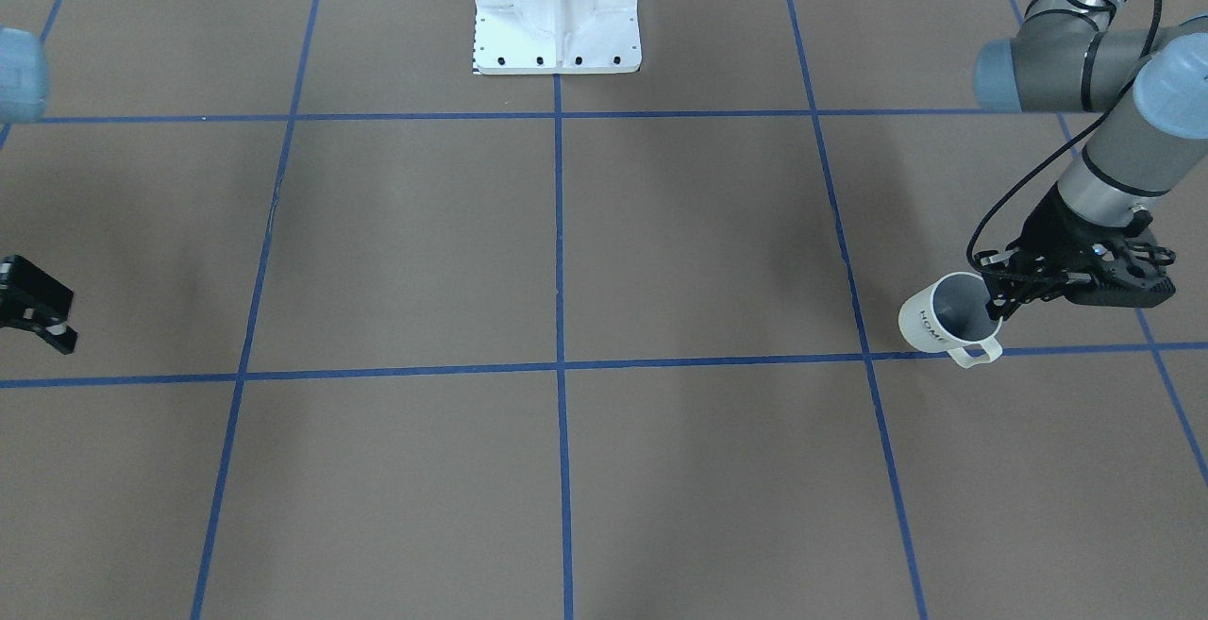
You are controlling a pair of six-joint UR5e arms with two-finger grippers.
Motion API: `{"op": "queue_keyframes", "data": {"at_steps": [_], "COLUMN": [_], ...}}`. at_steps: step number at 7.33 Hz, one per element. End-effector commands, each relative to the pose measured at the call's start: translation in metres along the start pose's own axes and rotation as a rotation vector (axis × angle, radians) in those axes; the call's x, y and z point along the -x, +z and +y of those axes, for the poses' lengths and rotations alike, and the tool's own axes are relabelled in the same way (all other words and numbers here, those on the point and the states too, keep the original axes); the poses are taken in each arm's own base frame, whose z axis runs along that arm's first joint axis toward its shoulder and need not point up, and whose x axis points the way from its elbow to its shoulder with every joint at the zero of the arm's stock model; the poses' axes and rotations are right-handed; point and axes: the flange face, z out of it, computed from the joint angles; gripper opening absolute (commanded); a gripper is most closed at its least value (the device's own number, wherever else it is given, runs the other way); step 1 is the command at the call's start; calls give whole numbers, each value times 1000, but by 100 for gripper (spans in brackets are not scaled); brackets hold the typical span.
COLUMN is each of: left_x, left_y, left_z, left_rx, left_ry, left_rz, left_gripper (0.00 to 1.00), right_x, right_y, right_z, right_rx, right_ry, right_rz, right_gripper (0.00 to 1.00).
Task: Left arm hands cup to right arm to dump lemon
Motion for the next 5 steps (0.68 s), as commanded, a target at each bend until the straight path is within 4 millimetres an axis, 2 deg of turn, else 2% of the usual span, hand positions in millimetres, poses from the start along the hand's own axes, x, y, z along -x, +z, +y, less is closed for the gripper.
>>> {"op": "queue_keyframes", "data": {"at_steps": [1, 2, 3, 4, 5], "left_x": [37, 46, 49, 48, 49], "left_y": [11, 13, 13, 12, 11], "left_z": [31, 40, 44, 44, 44], "left_rx": [2, -5, -2, -9, -7], "left_ry": [35, 38, 41, 43, 43], "left_rz": [-18, -12, -4, -4, -3], "left_gripper": [0, 0, 35, 99, 100], "right_x": [-75, -98, -114, -121, -130], "right_y": [-16, -21, -16, -11, -7], "right_z": [20, 30, 44, 53, 64], "right_rx": [63, 62, 77, 87, 95], "right_ry": [-86, -97, -88, -89, -87], "right_rz": [18, 28, 34, 45, 49], "right_gripper": [100, 100, 100, 100, 100]}}
